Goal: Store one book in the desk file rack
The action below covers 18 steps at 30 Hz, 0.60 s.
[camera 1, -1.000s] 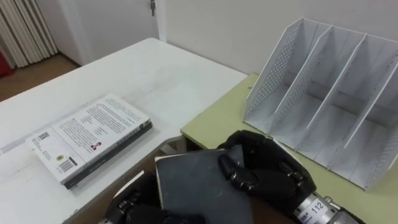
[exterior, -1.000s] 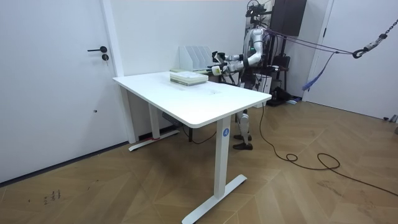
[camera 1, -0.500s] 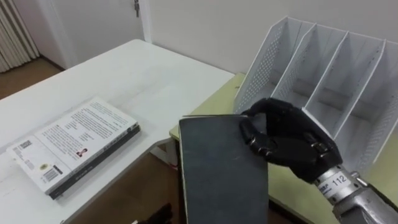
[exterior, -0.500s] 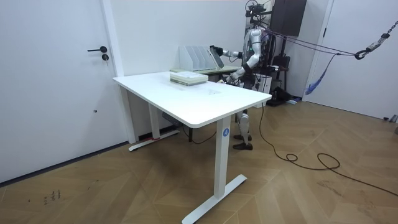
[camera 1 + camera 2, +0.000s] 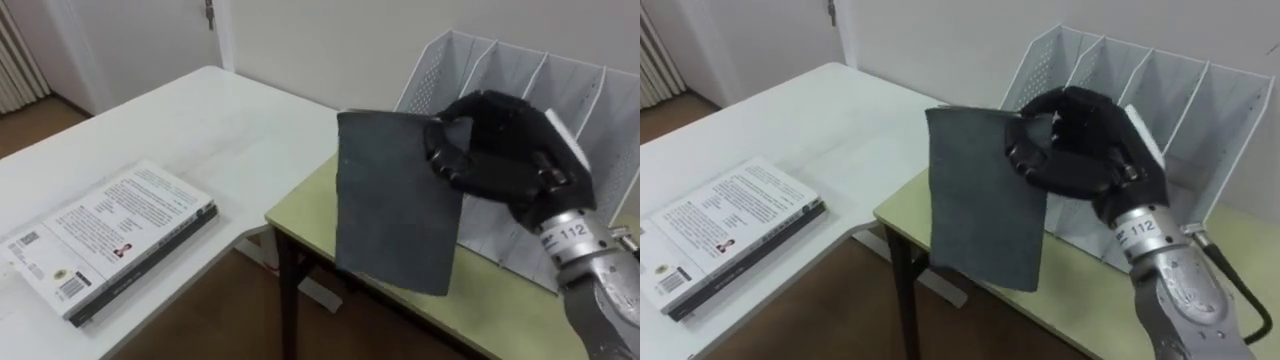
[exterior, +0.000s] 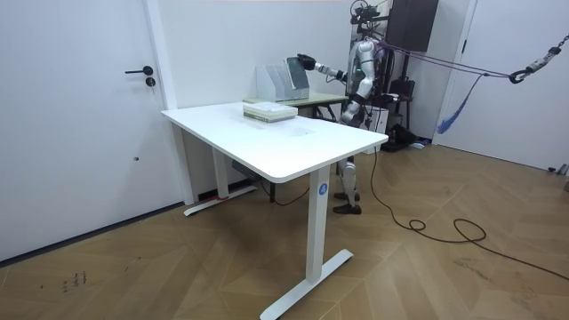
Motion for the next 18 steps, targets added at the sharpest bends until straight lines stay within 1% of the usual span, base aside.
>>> {"method": "queueJointTrajectory", "body": {"at_steps": [2, 3, 5, 7, 9, 11, 14, 17, 18], "left_arm": [[17, -8, 23, 484, -145, -9, 25, 0], [16, -17, 33, 597, -146, -16, 32, 0], [11, -47, 66, 852, -179, -21, 46, 0], [-29, -166, 241, 1054, -215, -127, 27, 0], [-63, -179, 249, 1162, -249, -154, 18, 0], [-186, -221, 241, 1522, -343, -188, 8, 0], [-224, -235, 230, 1696, -417, -239, 17, 0], [-226, -232, 231, 1821, -646, -380, 30, 0], [-228, -235, 228, 1857, -742, -394, 37, 0]], "right_arm": [[-417, 5, -57, -34, -650, -9, -959, 100], [-532, 5, -93, -38, -873, -9, -1211, 100], [-1041, 2, -279, -44, -1555, -14, -2159, 100], [-1412, -1, -429, -42, -1924, -90, -2727, 100], [-1702, 0, -578, -40, -1962, -272, -3279, 100], [-2013, 0, -817, -39, -2013, -442, -4207, 100], [-2349, 0, -929, -38, -2254, -502, -5251, 100], [-2674, 0, -1095, -25, -2266, -509, -6033, 100], [-2739, 0, -1108, -21, -2265, -509, -6179, 100]], "waist": [[-27, -4, 3], [-20, -2, 3], [28, -6, 3], [58, -13, -6], [107, -31, -16], [218, -61, -38], [266, -86, -44], [256, -156, -28], [261, -166, -28]], "left_leg": [[-23, -11, -13, -10, -2, 1], [-24, -13, -12, -26, -2, 1], [-26, -19, -13, -64, -2, 1], [-16, -20, -12, -55, 0, 1], [-17, -29, -13, -68, 3, -2], [-24, -72, -27, -96, 4, -4], [-25, -74, -55, -114, 6, -5], [-67, -82, -141, -109, 6, -5], [-68, -81, -138, -109, 6, -5]], "right_leg": [[-6, 0, -2, -101, 1, 0], [-10, 1, -1, -110, 4, -1], [-17, 0, -1, -151, -2, 2], [-21, 7, 1, -125, -1, 1], [-32, 14, -17, -128, 0, 0], [0, 17, -39, -118, 0, 0], [1, 14, -111, -105, -1, 1], [-16, -5, -326, -109, -1, 2], [-20, -5, -332, -111, -1, 2]], "base": [[0], [0], [0], [0], [0], [0], [1], [7], [5]]}}
